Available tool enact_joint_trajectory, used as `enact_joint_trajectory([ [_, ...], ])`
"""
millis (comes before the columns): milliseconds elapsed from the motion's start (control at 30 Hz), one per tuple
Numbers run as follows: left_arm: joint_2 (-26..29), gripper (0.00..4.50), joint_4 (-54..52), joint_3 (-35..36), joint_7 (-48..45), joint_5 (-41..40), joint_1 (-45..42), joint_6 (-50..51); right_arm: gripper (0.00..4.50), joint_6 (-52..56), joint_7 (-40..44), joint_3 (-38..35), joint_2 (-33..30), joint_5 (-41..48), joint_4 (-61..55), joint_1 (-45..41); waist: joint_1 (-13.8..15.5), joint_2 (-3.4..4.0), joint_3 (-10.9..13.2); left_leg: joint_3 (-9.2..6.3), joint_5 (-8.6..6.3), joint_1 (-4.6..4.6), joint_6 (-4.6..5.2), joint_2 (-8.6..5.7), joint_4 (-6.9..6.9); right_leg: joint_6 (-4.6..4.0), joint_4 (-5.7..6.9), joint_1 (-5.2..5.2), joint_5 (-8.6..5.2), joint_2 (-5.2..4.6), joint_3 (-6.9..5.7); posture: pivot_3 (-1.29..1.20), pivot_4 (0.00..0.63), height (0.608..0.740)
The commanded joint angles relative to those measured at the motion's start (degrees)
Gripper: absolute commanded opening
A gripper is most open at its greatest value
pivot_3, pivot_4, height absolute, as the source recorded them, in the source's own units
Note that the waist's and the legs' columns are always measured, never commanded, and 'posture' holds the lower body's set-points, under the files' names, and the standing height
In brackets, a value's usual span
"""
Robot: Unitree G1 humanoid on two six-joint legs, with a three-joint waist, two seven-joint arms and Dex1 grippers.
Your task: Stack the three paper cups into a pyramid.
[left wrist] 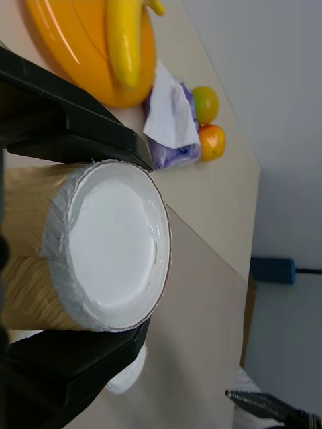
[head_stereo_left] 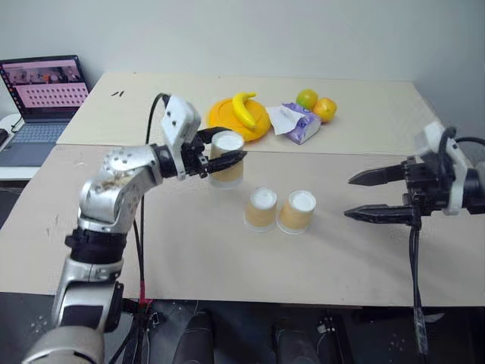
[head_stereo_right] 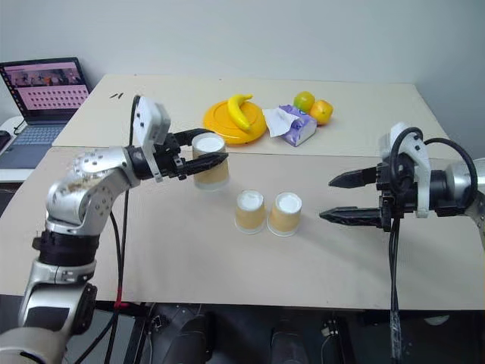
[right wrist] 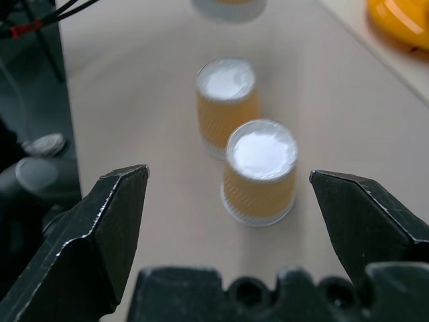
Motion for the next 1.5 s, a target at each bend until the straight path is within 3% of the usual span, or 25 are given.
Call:
enact_joint_trajectory([
  [33, -0.61, 3.15, 2.84, -1.67, -3.67, 0.27, -5.28, -0.07, 4.50, -3.94, -3.07, -6.64, 1.82, -0.44, 0.29, 4.51, 0.06, -0.02, 0.00, 0.03, 0.00, 0.00, 0.00, -0.02, -0.01, 0.00, 0.00, 0.00, 0.00, -0.02, 0.03, 0.00, 0.150, 0.732],
  [300, -6.62, 3.15, 10.53, -5.50, -4.67, 4.25, -10.71, -3.88, 4.50, -2.56, -10.99, -15.63, 8.54, 7.62, -3.88, 5.67, 0.08, 0.00, 0.01, -0.03, 0.01, -0.03, 0.01, -0.04, 0.01, 0.01, 0.01, 0.00, 0.00, -0.02, -0.01, 0.00, 0.150, 0.732],
  [733, -15.86, 3.15, 15.57, -6.97, -2.88, 8.41, -15.62, -6.11, 4.50, -2.39, -16.55, -16.37, 10.79, 14.54, -9.38, 8.57, 0.13, 0.00, 0.01, -0.03, 0.00, -0.06, 0.01, -0.05, 0.00, 0.01, -0.01, -0.01, -0.01, -0.02, -0.01, 0.00, 0.150, 0.732],
  [1133, -15.99, 3.15, 6.64, -7.49, -4.18, 5.31, -9.95, 2.53, 4.50, -4.20, -16.48, -11.18, 10.39, 13.61, -7.94, 7.74, -0.05, 0.01, 0.00, -0.04, 0.01, -0.03, 0.01, -0.04, 0.01, 0.01, 0.03, 0.00, -0.01, -0.02, 0.00, 0.00, 0.150, 0.732],
  [1500, -15.72, 3.15, 3.81, -7.43, -2.10, 6.57, -6.88, 2.44, 4.50, -4.47, -15.02, -7.87, 9.64, 11.90, -5.76, 4.22, 0.09, 0.01, 0.00, -0.05, 0.01, -0.04, 0.02, -0.05, 0.02, 0.01, 0.02, 0.01, -0.01, -0.02, -0.01, 0.00, 0.150, 0.732],
])
